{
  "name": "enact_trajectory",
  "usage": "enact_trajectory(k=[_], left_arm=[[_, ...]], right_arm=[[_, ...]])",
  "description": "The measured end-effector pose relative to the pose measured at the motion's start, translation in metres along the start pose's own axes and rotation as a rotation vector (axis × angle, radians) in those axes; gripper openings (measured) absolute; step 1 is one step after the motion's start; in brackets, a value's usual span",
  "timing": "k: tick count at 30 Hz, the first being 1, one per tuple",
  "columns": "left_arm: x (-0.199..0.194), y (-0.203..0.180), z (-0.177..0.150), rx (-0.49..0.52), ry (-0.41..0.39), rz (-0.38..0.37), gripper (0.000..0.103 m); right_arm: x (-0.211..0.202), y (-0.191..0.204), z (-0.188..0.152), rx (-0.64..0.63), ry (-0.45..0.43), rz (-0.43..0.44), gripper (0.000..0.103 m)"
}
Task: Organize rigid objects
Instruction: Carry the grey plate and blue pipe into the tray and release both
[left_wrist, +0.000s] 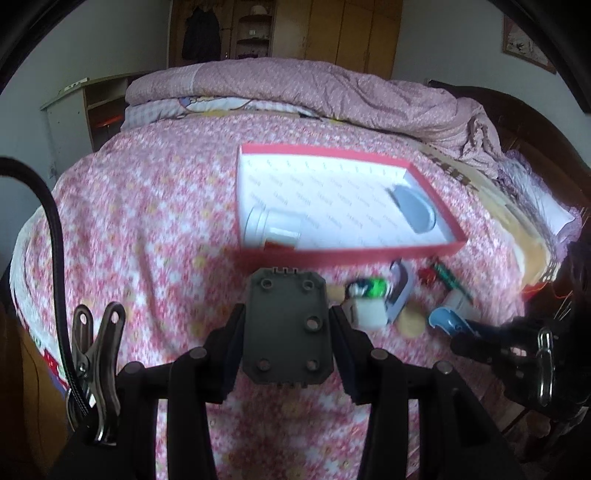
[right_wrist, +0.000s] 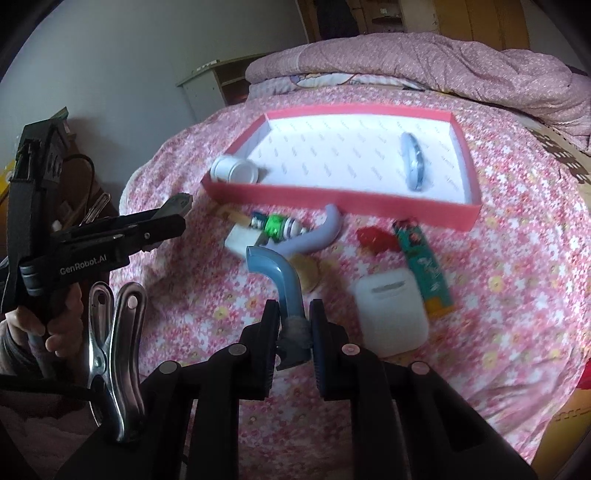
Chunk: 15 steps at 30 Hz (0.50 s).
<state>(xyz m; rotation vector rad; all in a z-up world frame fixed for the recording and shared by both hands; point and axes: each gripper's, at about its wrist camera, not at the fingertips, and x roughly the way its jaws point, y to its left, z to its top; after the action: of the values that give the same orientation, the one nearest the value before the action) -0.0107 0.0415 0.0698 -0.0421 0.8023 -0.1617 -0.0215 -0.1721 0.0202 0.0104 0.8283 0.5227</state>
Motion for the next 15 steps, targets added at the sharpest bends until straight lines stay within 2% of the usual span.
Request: enact_trajectory(k=[15], left_arm=[[0.016,-0.025,0.056,0.041,-0.038,-0.041,0.046]], right_arm=[[-0.014,-0.037,0.048,0.034,-0.083,-0.072,0.018]])
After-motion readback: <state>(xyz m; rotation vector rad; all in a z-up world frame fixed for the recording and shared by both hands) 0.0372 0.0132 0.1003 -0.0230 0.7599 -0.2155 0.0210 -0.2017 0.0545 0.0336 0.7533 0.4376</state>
